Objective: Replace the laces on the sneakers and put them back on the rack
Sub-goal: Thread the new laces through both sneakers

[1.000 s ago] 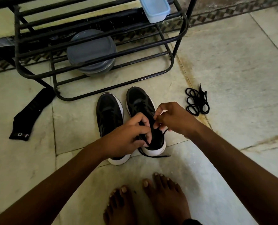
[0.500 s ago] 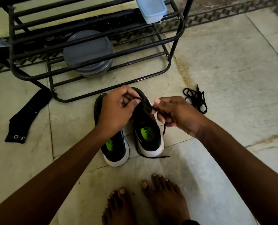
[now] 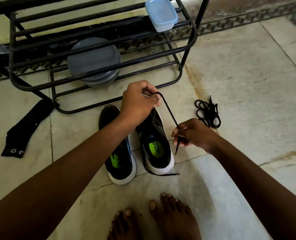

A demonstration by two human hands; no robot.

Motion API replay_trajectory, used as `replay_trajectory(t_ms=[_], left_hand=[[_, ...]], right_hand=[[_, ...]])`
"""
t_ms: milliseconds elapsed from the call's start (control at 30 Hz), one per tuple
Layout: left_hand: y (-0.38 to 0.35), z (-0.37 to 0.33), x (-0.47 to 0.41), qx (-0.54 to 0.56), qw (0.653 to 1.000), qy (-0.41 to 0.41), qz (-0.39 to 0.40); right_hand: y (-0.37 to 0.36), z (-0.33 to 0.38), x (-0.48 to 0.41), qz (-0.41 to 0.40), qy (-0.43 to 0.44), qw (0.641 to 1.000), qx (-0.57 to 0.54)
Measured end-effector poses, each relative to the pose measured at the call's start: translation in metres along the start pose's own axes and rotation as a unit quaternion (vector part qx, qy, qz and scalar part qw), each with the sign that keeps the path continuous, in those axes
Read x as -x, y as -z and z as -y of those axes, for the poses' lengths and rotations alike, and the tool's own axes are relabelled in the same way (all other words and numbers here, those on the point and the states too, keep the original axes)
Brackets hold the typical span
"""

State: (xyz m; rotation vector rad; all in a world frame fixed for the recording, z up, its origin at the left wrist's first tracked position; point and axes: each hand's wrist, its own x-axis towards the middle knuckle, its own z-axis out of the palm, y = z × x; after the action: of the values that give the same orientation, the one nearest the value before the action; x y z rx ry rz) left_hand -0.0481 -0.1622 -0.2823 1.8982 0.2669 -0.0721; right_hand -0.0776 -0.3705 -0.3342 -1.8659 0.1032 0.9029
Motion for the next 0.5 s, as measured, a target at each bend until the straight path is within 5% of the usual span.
replay_trajectory(t_ms=[300,500], left_hand=[[-0.002,0.017,-0.002,-0.023,0.999,-0.044,-0.011],[0.004,0.047,-0.001,-0.095,0.995,0.024,-0.006]], right_hand=[[0.0,-0.009,-0.012,-0.014,-0.01,0.996,0.082],[-0.005,0.007,-0.02,-0.047,0.06,0.989,-0.127]])
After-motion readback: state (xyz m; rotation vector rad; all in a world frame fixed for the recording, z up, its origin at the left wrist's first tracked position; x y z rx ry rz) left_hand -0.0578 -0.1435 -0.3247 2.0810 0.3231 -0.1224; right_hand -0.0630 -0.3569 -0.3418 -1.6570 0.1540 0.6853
